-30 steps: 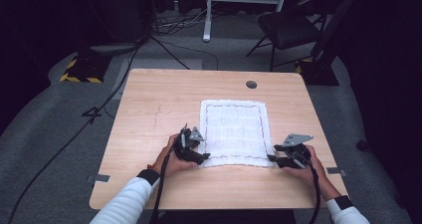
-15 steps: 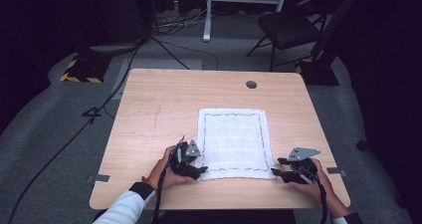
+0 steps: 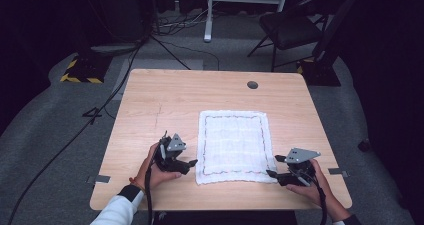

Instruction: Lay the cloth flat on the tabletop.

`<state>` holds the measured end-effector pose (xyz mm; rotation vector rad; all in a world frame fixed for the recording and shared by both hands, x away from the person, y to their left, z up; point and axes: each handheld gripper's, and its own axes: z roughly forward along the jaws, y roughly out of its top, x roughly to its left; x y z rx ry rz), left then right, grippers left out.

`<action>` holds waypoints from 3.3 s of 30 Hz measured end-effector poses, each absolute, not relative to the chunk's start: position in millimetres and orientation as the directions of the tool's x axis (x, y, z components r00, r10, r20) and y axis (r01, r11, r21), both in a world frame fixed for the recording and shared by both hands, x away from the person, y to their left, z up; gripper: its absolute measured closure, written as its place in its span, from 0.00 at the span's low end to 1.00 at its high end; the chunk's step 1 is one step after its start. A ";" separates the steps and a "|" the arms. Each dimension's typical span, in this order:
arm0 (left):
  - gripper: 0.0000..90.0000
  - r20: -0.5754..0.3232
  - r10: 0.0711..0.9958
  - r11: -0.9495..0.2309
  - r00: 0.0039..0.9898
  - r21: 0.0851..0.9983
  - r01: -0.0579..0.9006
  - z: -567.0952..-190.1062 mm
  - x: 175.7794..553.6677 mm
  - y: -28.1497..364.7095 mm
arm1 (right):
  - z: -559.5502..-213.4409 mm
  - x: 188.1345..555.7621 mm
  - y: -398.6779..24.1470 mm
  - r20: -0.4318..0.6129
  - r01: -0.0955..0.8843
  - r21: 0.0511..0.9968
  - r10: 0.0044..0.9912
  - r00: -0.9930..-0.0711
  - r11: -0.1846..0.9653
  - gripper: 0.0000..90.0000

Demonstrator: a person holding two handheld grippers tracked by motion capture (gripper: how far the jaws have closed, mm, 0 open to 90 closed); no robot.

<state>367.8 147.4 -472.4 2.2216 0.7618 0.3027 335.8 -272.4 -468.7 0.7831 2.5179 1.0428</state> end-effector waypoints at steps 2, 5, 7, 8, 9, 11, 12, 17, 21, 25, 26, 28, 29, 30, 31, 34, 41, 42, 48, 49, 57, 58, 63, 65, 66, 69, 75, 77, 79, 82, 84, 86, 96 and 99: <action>0.26 -0.020 0.617 -0.533 0.787 0.724 0.437 -471.9 376.5 147.1 | -467.2 334.6 -261.2 -0.084 0.338 0.726 0.565 -0.821 0.599 0.40; 0.26 -0.002 0.626 -0.541 0.780 0.719 0.436 -472.4 391.8 143.3 | -466.9 334.1 -241.6 -0.092 0.301 0.726 0.521 -0.848 0.618 0.42; 0.25 0.004 0.637 -0.540 0.771 0.716 0.443 -472.6 403.2 138.6 | -466.4 334.1 -224.0 -0.086 0.274 0.733 0.484 -0.871 0.623 0.43; 0.25 0.007 0.640 -0.537 0.768 0.719 0.442 -472.8 409.0 135.9 | -466.1 333.4 -217.5 -0.086 0.263 0.736 0.471 -0.878 0.624 0.44; 0.25 -0.001 0.642 -0.531 0.766 0.720 0.446 -472.8 415.7 133.7 | -465.7 332.6 -208.4 -0.089 0.244 0.738 0.449 -0.889 0.629 0.45; 0.25 0.007 0.648 -0.531 0.761 0.720 0.446 -473.2 428.3 128.1 | -465.2 331.5 -189.5 -0.088 0.213 0.741 0.408 -0.909 0.636 0.46; 0.25 0.009 0.653 -0.530 0.757 0.720 0.448 -473.9 434.9 124.8 | -465.3 330.7 -179.9 -0.086 0.197 0.744 0.384 -0.919 0.638 0.47; 0.26 0.027 0.670 -0.529 0.742 0.718 0.452 -477.9 464.3 111.5 | -470.4 326.8 -135.0 -0.088 0.127 0.739 0.281 -0.956 0.662 0.49; 0.27 -0.003 0.698 -0.494 0.716 0.722 0.484 -484.6 484.3 106.9 | -472.6 325.4 -107.0 -0.096 0.083 0.740 0.226 -0.969 0.668 0.51; 0.27 -0.015 0.719 -0.481 0.695 0.711 0.513 -493.1 497.2 104.4 | -473.1 326.1 -87.4 -0.078 0.074 0.753 0.200 -0.977 0.654 0.55; 0.27 -0.027 0.729 -0.464 0.684 0.715 0.523 -495.3 499.9 104.3 | -474.1 326.0 -83.3 -0.079 0.067 0.753 0.191 -0.978 0.654 0.55; 0.27 -0.031 0.744 -0.449 0.668 0.716 0.534 -498.7 505.6 105.1 | -476.5 325.5 -75.6 -0.083 0.056 0.748 0.178 -0.981 0.662 0.56; 0.27 -0.043 0.754 -0.431 0.655 0.720 0.544 -501.3 508.5 104.9 | -477.7 325.5 -72.3 -0.077 0.058 0.747 0.173 -0.982 0.662 0.56; 0.27 -0.047 0.755 -0.435 0.654 0.710 0.553 -501.6 510.8 105.0 | -479.2 325.2 -68.1 -0.076 0.053 0.747 0.165 -0.983 0.663 0.56; 0.26 -0.052 0.757 -0.429 0.652 0.713 0.555 -501.6 513.2 105.0 | -480.2 324.7 -65.5 -0.077 0.051 0.745 0.163 -0.984 0.665 0.55; 0.27 -0.042 0.784 -0.409 0.619 0.715 0.567 -501.4 516.4 105.4 | -484.8 322.2 -57.5 -0.100 0.029 0.726 0.147 -0.984 0.688 0.54; 0.20 -0.036 0.787 -0.421 0.616 0.699 0.578 -502.3 521.1 104.9 | -494.5 324.2 -57.0 -0.093 0.052 0.700 0.163 -0.982 0.713 0.53; 0.19 -0.038 0.787 -0.422 0.616 0.696 0.581 -502.2 522.5 105.0 | -494.8 324.9 -58.0 -0.085 0.061 0.702 0.168 -0.982 0.710 0.54; 0.15 -0.036 0.778 -0.435 0.627 0.690 0.579 -502.3 528.0 103.5 | -494.8 328.1 -61.6 -0.075 0.091 0.706 0.201 -0.977 0.702 0.72; 0.16 -0.039 0.775 -0.434 0.631 0.692 0.577 -502.2 528.0 103.3 | -494.7 328.7 -62.2 -0.074 0.095 0.707 0.208 -0.975 0.701 0.75; 0.69 -0.078 0.700 -0.465 0.710 0.704 0.537 -497.6 525.1 105.4 | -494.8 331.6 -64.9 -0.092 0.109 0.705 0.243 -0.966 0.701 0.94; 0.74 -0.087 0.694 -0.465 0.714 0.704 0.537 -497.4 525.1 106.0 | -494.9 331.9 -65.1 -0.088 0.114 0.707 0.247 -0.965 0.698 0.95; 0.90 -0.138 0.679 -0.444 0.721 0.705 0.553 -498.6 525.0 112.2 | -494.4 331.8 -65.1 -0.093 0.112 0.705 0.249 -0.964 0.701 0.96; 0.92 -0.130 0.677 -0.452 0.724 0.703 0.550 -497.9 523.4 113.2 | -494.1 331.3 -65.1 -0.099 0.103 0.701 0.240 -0.966 0.705 0.96; 0.93 -0.120 0.675 -0.461 0.728 0.702 0.543 -497.4 522.2 113.4 | -494.0 331.0 -65.2 -0.098 0.103 0.700 0.237 -0.967 0.707 0.96; 0.94 -0.105 0.675 -0.477 0.730 0.693 0.540 -495.5 517.8 115.6 | -493.7 328.7 -64.5 -0.094 0.100 0.701 0.231 -0.968 0.706 0.97; 0.94 -0.082 0.682 -0.485 0.727 0.694 0.533 -486.4 509.3 129.1 | -491.8 324.3 -61.7 -0.099 0.083 0.705 0.214 -0.972 0.704 0.97; 0.94 -0.065 0.681 -0.500 0.729 0.686 0.528 -482.2 506.2 134.3 | -490.8 323.3 -59.4 -0.097 0.082 0.708 0.212 -0.972 0.702 0.97; 0.94 -0.040 0.687 -0.512 0.726 0.683 0.522 -479.9 502.7 140.0 | -487.8 321.9 -57.1 -0.099 0.076 0.717 0.209 -0.973 0.693 0.97; 0.94 -0.039 0.696 -0.506 0.717 0.682 0.528 -478.5 498.5 151.1 | -483.5 321.2 -54.0 -0.095 0.074 0.727 0.206 -0.974 0.683 0.97; 0.95 -0.044 0.703 -0.493 0.709 0.689 0.531 -477.6 495.8 158.7 | -482.3 321.0 -52.4 -0.090 0.078 0.731 0.209 -0.974 0.678 0.97; 0.95 -0.054 0.711 -0.474 0.701 0.699 0.535 -476.5 492.5 164.6 | -481.0 320.3 -50.8 -0.091 0.075 0.731 0.205 -0.975 0.678 0.97; 0.95 -0.083 0.718 -0.410 0.691 0.752 0.516 -466.4 483.6 177.5 | -469.7 319.0 -52.3 -0.121 0.020 0.748 0.165 -0.979 0.664 0.97; 0.95 -0.081 0.723 -0.404 0.686 0.756 0.515 -465.2 482.9 180.8 | -466.3 319.7 -53.5 -0.121 0.015 0.757 0.162 -0.979 0.654 0.97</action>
